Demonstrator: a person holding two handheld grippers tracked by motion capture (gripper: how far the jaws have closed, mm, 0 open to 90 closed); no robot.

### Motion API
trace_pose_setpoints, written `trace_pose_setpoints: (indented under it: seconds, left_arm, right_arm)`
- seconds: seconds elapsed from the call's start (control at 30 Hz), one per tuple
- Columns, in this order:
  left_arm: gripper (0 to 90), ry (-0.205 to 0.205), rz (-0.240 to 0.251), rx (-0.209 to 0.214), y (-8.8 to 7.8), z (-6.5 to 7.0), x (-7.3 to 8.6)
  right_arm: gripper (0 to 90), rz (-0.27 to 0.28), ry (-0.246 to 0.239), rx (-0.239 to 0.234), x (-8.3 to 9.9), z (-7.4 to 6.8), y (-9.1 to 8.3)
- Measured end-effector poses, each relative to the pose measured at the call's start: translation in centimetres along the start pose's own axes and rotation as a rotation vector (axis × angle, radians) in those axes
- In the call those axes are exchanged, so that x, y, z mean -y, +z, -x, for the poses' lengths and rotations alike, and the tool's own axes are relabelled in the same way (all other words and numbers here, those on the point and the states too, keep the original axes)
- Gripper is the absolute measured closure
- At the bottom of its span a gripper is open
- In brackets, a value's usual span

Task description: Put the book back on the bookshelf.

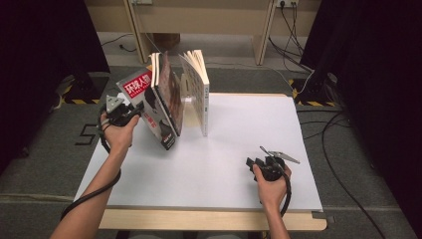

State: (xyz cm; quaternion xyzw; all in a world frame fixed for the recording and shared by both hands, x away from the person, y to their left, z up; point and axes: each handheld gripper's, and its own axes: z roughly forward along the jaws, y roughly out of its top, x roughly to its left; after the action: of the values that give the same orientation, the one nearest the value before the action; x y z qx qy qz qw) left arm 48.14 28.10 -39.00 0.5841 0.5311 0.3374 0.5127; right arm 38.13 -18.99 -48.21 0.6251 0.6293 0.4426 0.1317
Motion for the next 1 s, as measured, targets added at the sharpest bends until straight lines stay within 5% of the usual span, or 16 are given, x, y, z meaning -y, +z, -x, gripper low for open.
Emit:
trace_pose_setpoints:
  seconds: [0.1, 0.2, 0.43, 0.6, 0.7, 0.87, 1.0]
  left_arm:
    - [67.3, -0.083, 0.003, 0.005, 0.3, -0.7, -0.9]
    - [65.5, -0.106, 0.001, 0.003, 0.6, -1.2, -1.8]
    - [70.6, -0.298, -0.047, 0.048, 2.0, -2.5, -3.1]
    - [81.6, -0.326, -0.1, 0.07, 2.1, -2.4, -3.6]
    - [85.2, -0.3, -0.089, 0.11, 1.8, -1.6, -4.3]
    - [86.4, -0.1, -0.002, 0.118, 0.6, 0.9, -6.6]
    - [86.3, -0.025, 0.085, 0.113, 0.4, 1.6, -7.9]
  right_arm:
    - [58.1, 0.001, -0.01, 0.004, 0.0, 0.1, 0.0]
    - [58.1, -0.003, 0.0, -0.003, 0.0, 0.0, 0.1]
    - [57.5, -0.014, 0.011, -0.004, 0.1, 0.0, 0.2]
    - [56.9, -0.018, -0.005, -0.006, 0.1, 0.3, 0.3]
    - [56.8, -0.027, 0.011, -0.006, 0.2, 0.3, 0.4]
    - [56.9, -0.024, 0.011, -0.006, 0.2, 0.3, 0.3]
    - [56.8, -0.025, 0.01, -0.008, 0.2, 0.3, 0.4]
